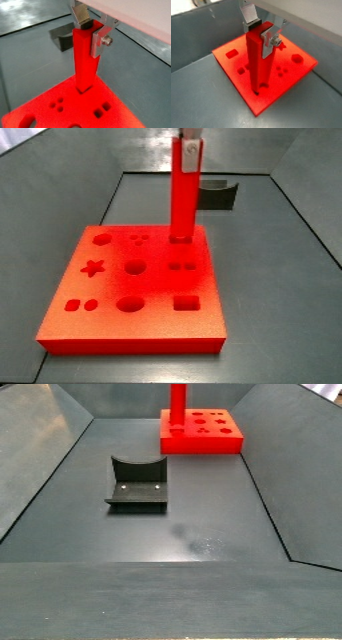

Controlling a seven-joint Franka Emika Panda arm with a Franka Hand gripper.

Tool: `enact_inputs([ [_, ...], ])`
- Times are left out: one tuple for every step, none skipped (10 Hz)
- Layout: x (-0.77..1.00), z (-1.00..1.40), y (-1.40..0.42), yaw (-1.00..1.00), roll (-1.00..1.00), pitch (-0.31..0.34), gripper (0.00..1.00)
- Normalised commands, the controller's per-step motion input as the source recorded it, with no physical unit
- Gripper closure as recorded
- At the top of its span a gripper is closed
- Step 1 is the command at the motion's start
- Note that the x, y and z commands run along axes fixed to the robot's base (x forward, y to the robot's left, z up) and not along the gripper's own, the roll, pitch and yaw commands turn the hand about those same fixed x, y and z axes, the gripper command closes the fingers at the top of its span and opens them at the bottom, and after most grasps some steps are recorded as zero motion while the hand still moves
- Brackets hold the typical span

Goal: Pick up the arch object. Move up. Move to above the board. Insert the arch object.
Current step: Insert the arch object.

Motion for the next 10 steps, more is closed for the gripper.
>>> enact_inputs([
  [0.27, -0.1, 0.18, -0.69, 0.08, 0.044, 1.0],
  [0.0, -0.05, 0.0, 0.0, 0.0, 0.0, 1.0],
  [-0.13, -0.17, -0.17, 0.31, 0.0, -0.027, 1.0],
  [-0.21, -0.05, -0.22, 0.48, 0.06, -0.016, 1.0],
  [-0.25, 0.0, -0.2, 0.31, 0.11, 0.0, 1.0],
  [-0.14, 0.0, -0.14, 0.15, 0.08, 0.0, 1.0],
  [-0.02, -0.01, 0.0, 0.0, 0.01, 0.0, 1.0],
  [-0.14, -0.07, 0.09, -0.09, 0.0, 0.0, 1.0],
  [0.0, -0.09, 0.06, -0.12, 0.0, 0.0, 1.0],
  [0.09, -0.11, 0.0, -0.12, 0.0, 0.0, 1.0],
])
